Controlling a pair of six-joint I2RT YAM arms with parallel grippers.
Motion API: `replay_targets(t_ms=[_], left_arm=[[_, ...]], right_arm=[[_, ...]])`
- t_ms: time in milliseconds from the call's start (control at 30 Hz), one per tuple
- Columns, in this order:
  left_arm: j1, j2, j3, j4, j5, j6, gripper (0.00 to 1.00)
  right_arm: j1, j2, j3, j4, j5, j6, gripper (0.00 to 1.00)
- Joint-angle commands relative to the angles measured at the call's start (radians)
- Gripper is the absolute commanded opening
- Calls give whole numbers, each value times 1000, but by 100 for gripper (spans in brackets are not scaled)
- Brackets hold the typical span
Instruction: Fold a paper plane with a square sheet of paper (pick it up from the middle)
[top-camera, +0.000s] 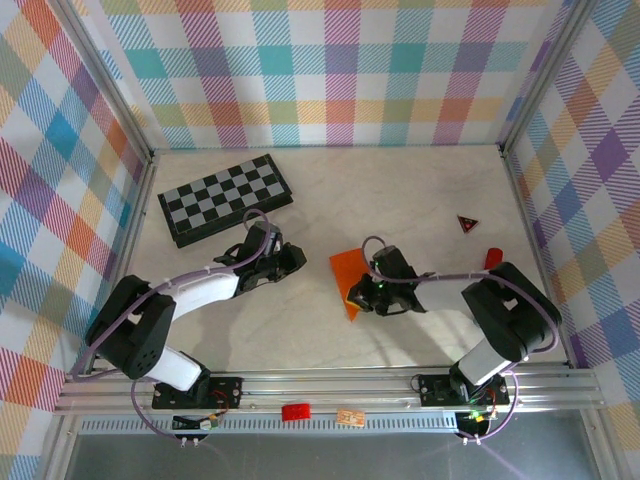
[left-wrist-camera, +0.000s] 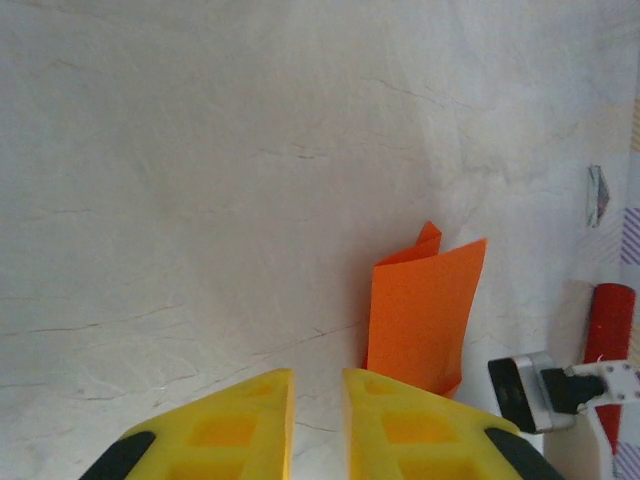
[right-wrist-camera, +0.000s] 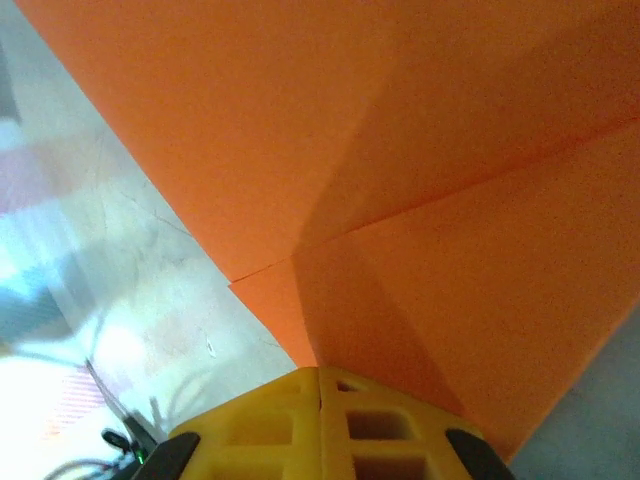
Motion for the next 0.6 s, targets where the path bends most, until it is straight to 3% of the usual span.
replay_targets(t_ms=[0, 133, 300, 367, 467, 567], left_arm=[[9, 24, -1, 54, 60, -14, 19], [1, 49, 15, 71, 104, -10, 16], [-24, 84, 54, 78, 146, 13, 15], [-40, 101, 75, 79, 160, 22, 15], [-72, 137, 115, 74, 180, 42, 14], [-105, 188, 168, 47, 199, 63, 13]], right_arm=[[90, -34, -53, 15, 200, 237, 7], [148, -177, -33, -57, 347, 223, 10], [146, -375, 28, -255, 567, 18, 14], [130, -422, 32, -287, 595, -72, 18], [46, -454, 22, -324, 505, -171, 21], [-82, -422, -5, -316, 303, -193, 18]])
